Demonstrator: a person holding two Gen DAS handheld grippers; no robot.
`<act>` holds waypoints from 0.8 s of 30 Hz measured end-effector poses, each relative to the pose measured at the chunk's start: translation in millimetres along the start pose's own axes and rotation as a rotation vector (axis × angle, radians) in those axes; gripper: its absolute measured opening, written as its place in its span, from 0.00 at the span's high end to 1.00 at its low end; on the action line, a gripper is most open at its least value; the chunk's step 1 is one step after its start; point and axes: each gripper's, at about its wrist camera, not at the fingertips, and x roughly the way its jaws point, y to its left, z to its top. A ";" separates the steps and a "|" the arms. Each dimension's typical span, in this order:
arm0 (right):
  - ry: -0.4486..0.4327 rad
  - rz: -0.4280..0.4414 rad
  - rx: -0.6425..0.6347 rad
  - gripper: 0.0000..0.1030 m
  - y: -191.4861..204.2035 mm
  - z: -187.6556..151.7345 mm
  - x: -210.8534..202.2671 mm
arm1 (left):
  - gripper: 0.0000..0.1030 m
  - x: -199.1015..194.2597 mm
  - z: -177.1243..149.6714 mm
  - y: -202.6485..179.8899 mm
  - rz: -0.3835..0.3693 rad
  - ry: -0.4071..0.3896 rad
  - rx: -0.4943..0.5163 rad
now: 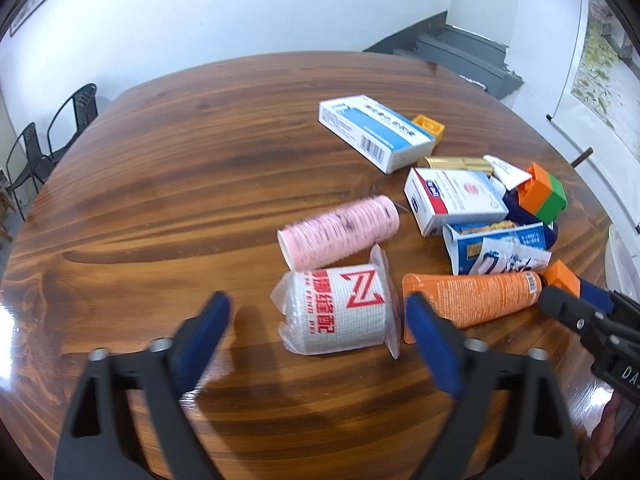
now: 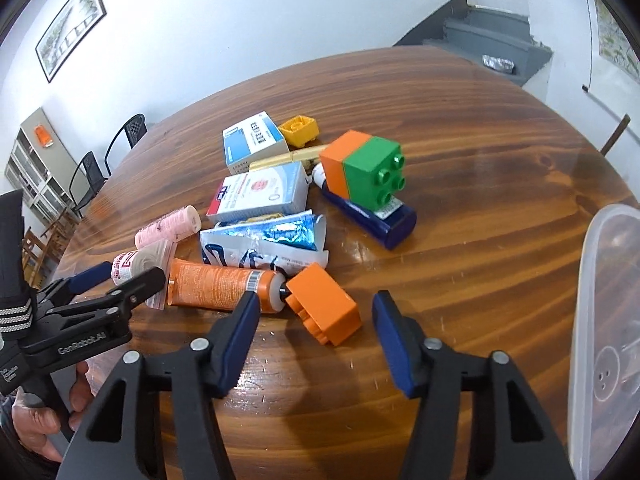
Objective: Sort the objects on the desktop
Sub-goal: 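Carry the white bandage roll in the left tool while the right tool carries the orange brick toward the bowl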
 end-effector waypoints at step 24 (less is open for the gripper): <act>-0.081 0.014 -0.008 0.68 0.9 -4.5 -16.7 | 0.57 -29.7 -13.4 -26.3 -0.038 -0.105 0.099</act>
